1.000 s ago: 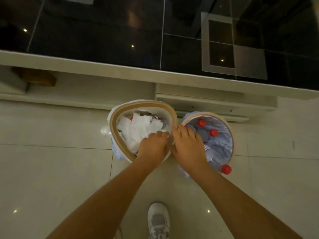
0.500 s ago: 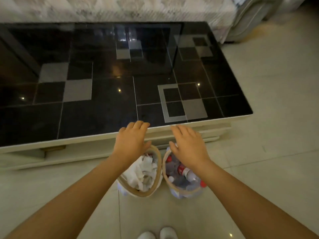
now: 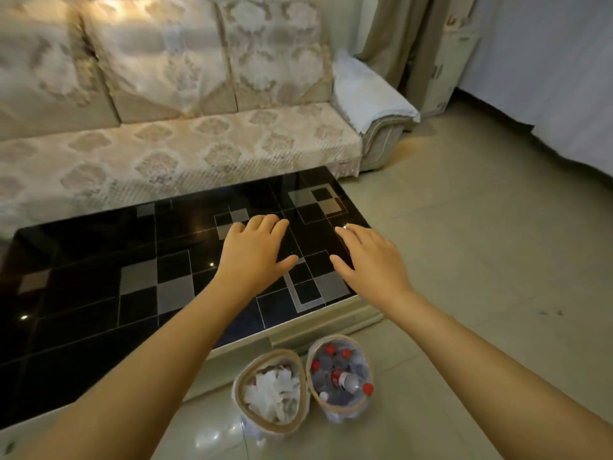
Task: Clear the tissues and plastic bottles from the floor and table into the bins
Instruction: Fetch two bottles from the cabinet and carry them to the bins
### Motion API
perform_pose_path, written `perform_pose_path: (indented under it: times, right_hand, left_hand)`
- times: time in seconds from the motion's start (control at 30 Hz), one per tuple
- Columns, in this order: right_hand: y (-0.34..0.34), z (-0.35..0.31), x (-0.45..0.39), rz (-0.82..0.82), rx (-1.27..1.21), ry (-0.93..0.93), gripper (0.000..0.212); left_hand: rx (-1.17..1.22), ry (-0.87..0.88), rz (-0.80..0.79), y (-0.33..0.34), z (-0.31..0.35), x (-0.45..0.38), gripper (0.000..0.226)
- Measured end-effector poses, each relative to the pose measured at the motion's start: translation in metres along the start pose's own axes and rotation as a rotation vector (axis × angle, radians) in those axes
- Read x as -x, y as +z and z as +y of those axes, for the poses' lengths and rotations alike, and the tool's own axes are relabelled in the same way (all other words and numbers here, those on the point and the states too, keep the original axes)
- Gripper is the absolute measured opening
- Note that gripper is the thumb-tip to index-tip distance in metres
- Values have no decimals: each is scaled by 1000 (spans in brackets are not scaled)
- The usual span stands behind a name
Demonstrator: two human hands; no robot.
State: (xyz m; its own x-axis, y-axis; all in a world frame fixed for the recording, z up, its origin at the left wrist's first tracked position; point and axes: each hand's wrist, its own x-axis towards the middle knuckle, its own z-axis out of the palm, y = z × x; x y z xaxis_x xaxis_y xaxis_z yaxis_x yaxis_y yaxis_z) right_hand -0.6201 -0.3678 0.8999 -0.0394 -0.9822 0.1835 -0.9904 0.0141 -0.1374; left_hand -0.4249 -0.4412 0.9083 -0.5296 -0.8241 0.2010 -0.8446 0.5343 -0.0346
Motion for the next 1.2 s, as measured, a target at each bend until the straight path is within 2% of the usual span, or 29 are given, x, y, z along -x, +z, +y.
perform_pose_path:
  times: [0.3, 0.63, 0.93, 1.2]
  right_hand:
    - [-146, 13, 46, 126, 121, 22, 56]
    - [-238, 51, 113, 243, 156, 79, 56]
    - [-293, 160, 182, 265, 190, 174, 58]
    - [-319, 267, 245, 266, 219, 276, 59]
  left_hand:
    - [1, 112, 167, -131, 27, 14, 70]
    - [-27, 230, 272, -213, 119, 20, 68]
    - [-57, 286, 320, -247, 253, -3, 65]
    - [-17, 348, 314, -245, 378, -25, 68]
